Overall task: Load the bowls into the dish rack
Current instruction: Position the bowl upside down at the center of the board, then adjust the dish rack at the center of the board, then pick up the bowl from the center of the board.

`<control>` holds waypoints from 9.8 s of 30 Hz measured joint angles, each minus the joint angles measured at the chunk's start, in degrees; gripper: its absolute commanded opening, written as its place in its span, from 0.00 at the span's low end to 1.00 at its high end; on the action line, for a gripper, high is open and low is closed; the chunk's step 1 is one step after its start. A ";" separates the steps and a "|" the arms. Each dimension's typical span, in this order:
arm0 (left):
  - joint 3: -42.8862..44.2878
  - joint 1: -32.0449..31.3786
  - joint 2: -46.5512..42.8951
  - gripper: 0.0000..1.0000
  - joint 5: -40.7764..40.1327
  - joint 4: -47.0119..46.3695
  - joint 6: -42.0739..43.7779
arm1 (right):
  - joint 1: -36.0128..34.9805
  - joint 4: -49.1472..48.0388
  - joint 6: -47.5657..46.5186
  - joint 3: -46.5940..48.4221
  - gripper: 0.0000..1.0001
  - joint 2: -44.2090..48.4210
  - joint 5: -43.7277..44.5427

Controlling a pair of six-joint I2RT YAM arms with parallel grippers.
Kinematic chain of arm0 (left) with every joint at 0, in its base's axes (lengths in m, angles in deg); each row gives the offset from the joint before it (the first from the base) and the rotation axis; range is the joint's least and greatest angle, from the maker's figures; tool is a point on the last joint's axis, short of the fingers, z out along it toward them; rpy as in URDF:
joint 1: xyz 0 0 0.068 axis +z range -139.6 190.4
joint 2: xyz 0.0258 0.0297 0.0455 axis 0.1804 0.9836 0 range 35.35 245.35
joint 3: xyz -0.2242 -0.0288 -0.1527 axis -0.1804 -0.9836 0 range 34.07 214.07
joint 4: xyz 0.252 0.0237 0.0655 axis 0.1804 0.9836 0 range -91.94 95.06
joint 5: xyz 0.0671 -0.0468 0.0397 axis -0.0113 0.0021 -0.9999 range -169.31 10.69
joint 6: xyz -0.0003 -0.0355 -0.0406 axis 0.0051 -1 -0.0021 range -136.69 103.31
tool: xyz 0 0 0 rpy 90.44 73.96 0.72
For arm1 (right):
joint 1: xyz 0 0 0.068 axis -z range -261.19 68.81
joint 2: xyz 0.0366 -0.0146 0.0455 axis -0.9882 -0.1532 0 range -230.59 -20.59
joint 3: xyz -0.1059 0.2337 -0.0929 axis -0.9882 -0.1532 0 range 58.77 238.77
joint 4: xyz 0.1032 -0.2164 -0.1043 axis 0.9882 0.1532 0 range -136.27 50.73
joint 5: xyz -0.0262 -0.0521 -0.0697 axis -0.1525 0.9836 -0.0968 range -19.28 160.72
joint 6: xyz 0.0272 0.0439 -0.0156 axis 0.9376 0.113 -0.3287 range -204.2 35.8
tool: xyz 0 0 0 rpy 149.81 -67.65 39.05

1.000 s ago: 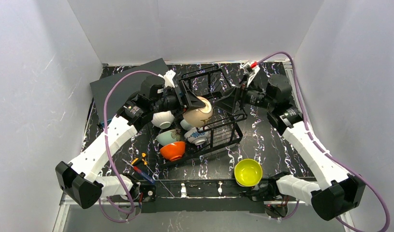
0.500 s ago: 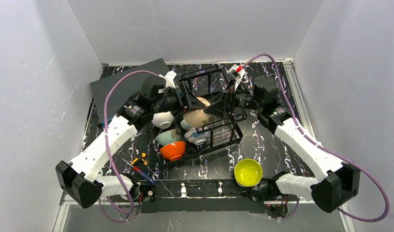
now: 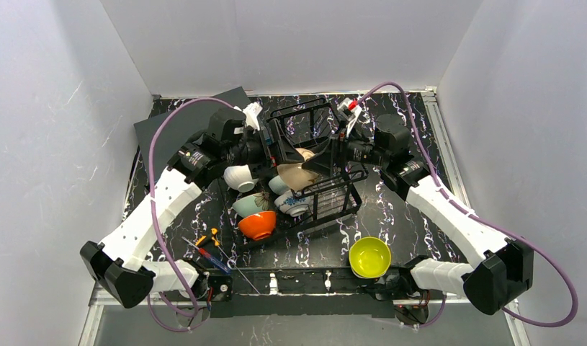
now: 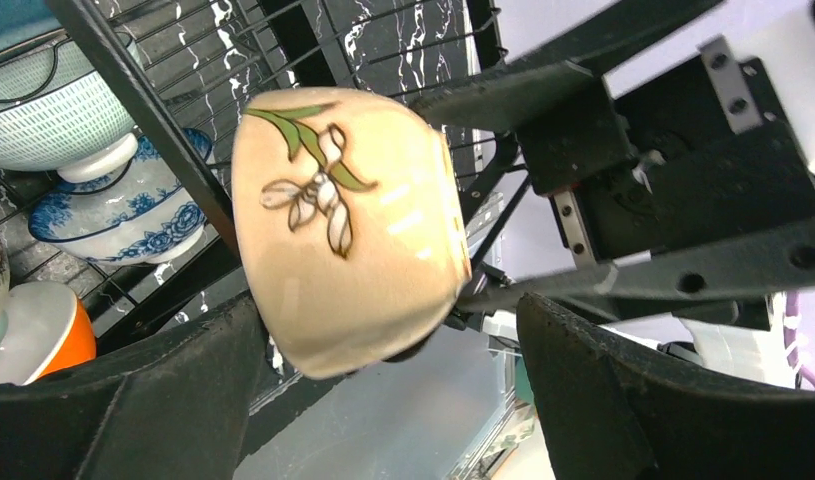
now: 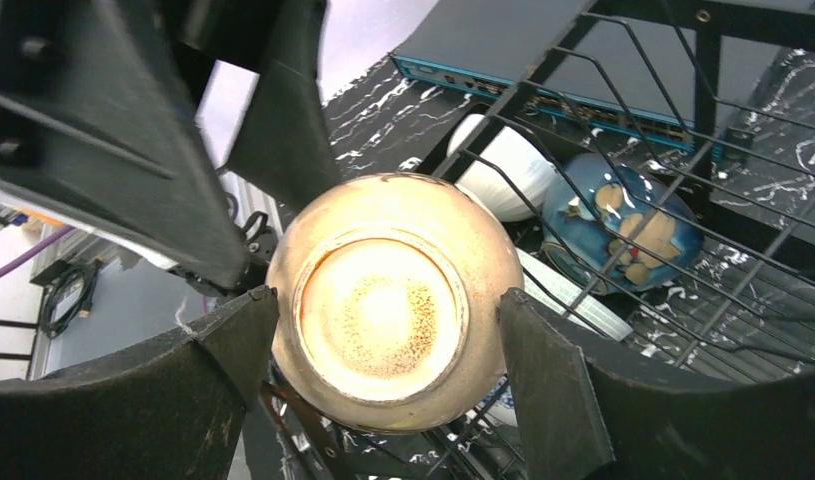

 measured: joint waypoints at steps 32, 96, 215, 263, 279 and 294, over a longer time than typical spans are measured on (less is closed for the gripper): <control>-9.35 -0.09 -19.34 0.98 -20.79 9.49 15.10 | -0.24 3.08 -3.34 -0.02 0.99 -0.09 3.98; -46.29 27.93 -17.46 0.03 -10.19 0.85 5.57 | -4.20 10.67 -12.04 5.79 0.99 2.51 14.32; 2.71 -52.09 37.40 0.44 -21.31 -23.43 36.09 | 10.78 18.23 5.66 9.35 0.99 -0.17 17.97; -0.44 -42.07 10.97 0.00 -15.67 -16.15 36.65 | 11.56 16.20 -0.76 9.77 0.99 5.68 17.29; -1.36 -14.51 -5.11 0.00 11.87 -16.44 29.90 | 11.58 5.66 -12.57 10.16 0.99 10.19 5.38; -1.38 11.89 -4.37 0.00 42.80 -31.74 12.72 | 11.56 -5.90 -21.77 3.63 0.99 10.21 -14.08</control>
